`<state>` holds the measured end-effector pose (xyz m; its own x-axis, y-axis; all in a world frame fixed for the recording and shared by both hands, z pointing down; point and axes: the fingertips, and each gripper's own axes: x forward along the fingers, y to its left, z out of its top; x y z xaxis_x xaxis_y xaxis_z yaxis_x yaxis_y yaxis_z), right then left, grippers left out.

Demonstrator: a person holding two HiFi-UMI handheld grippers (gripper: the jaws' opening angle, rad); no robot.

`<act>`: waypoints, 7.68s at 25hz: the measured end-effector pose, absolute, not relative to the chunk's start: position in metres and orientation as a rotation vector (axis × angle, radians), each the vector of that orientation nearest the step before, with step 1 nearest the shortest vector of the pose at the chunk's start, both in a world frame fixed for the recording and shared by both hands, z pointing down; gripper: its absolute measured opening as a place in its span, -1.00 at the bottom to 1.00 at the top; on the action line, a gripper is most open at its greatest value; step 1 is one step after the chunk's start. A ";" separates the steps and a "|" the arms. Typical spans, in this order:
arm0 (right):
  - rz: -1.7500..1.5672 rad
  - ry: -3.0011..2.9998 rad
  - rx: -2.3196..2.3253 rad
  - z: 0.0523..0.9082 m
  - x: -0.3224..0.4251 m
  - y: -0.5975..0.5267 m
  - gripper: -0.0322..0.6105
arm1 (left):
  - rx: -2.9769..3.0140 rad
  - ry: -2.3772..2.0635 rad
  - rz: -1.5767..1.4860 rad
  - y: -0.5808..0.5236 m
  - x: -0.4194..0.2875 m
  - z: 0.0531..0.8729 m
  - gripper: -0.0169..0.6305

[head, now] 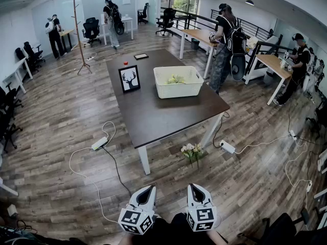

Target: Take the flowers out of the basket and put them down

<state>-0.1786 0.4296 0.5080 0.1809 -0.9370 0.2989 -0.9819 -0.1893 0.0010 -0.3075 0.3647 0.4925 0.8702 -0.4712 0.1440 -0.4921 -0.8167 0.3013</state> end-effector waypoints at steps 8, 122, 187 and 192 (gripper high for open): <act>0.345 -1.831 2.279 0.515 -0.180 0.437 -0.89 | 2.728 -0.663 0.100 0.369 -0.299 0.499 -0.92; 0.597 -2.022 2.199 0.479 0.181 -0.070 -0.57 | 2.566 -0.922 0.121 -0.114 -0.013 0.514 -0.92; 1.503 -1.731 1.389 0.630 0.237 -0.300 0.28 | 2.257 -1.520 0.098 -0.173 -0.071 0.517 -0.92; 1.502 -1.759 1.308 0.633 0.229 -0.297 0.19 | 2.248 -1.510 0.101 -0.176 -0.071 0.520 -0.92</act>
